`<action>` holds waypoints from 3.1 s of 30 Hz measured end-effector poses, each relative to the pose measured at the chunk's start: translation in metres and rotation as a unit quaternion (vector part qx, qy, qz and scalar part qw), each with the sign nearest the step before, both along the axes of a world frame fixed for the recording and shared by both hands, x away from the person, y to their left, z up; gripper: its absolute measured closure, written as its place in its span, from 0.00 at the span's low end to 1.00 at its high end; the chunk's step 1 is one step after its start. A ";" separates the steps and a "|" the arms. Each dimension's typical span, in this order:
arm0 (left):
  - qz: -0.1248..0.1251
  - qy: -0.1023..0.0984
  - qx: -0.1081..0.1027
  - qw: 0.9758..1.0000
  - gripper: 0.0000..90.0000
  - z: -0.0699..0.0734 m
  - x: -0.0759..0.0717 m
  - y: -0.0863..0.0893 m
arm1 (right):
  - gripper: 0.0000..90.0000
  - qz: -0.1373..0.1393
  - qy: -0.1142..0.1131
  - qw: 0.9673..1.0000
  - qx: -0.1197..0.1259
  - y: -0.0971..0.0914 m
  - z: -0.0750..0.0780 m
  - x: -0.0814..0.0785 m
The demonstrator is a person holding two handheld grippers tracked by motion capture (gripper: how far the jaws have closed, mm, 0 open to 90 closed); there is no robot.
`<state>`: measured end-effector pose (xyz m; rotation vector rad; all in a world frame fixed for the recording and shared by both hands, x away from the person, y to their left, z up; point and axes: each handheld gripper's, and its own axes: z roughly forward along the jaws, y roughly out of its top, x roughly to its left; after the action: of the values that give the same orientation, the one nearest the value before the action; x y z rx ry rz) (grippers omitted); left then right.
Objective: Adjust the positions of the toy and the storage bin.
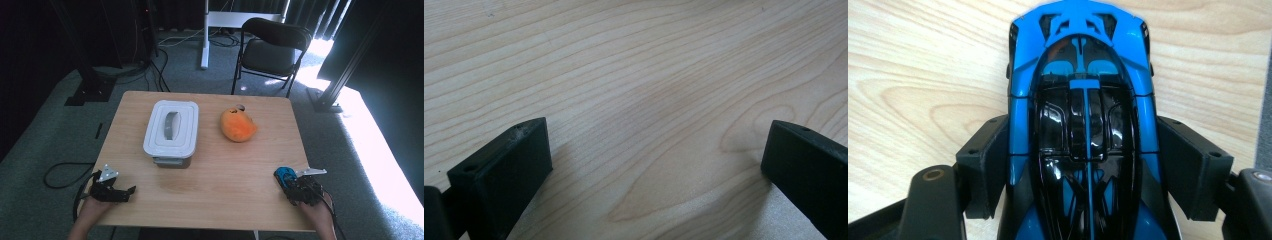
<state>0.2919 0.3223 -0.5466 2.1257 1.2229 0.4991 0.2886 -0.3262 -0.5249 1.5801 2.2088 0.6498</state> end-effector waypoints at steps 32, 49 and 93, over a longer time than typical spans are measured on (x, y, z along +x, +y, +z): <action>0.002 0.000 -0.001 1.000 0.00 0.000 -0.001 0.000 | 0.21 0.018 -0.042 0.997 0.059 0.007 0.035 0.018; 0.002 0.000 -0.001 1.000 0.00 0.000 -0.001 0.000 | 0.24 0.054 -0.064 0.992 0.090 0.054 0.056 0.080; 0.002 -0.001 -0.001 1.000 0.00 0.000 -0.001 0.000 | 0.17 0.036 -0.068 0.993 0.094 0.141 0.054 0.210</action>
<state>0.2912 0.3224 -0.5467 2.1217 1.2265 0.5005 0.4990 -0.1857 -0.4714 1.4988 2.1651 0.9831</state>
